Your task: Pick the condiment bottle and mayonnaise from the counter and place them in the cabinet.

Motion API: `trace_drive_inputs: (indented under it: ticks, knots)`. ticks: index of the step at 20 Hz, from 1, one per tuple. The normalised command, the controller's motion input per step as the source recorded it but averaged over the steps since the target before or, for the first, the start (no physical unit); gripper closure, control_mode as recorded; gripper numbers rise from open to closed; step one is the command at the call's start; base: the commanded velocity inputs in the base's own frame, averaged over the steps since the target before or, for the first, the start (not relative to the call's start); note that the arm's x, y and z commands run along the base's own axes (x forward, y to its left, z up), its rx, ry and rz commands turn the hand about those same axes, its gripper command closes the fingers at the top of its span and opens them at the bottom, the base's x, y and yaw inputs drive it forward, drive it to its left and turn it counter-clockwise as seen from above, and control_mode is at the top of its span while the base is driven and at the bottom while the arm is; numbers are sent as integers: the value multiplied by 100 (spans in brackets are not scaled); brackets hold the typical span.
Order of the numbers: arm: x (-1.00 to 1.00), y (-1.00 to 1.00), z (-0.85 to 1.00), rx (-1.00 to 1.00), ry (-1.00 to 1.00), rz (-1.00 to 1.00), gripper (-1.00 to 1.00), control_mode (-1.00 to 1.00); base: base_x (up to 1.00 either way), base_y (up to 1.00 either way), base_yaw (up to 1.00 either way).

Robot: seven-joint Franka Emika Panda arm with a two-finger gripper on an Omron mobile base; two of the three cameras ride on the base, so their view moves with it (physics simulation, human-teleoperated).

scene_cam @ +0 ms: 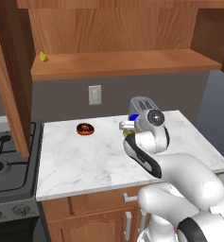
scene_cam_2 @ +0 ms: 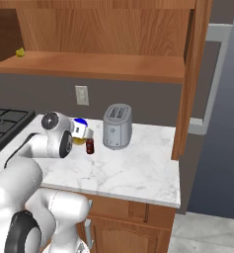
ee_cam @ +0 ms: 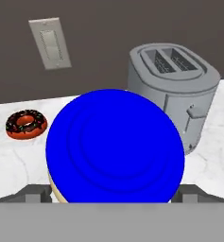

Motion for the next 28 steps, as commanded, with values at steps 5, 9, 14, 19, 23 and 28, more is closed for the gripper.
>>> trace_drive_inputs:
  ticks: [5, 9, 14, 19, 23, 28]
  knots:
    - [-16, 0, 100, -4, -18, 10, 100, -100, 0, 0, 0]
    - [-23, 0, 96, -10, -19, 20, 100, -100, 0, 0, 0]
    - [-38, -2, 84, -13, -15, 26, 100, -100, 0, 0, 0]
    - [-52, -5, 69, -18, -13, 24, 100, -100, 0, 0, 0]
    - [-29, 1, 38, -21, -1, 9, 100, -100, 0, 0, 0]
    - [0, 3, 0, -4, 0, 0, 100, -100, 0, 0, 0]
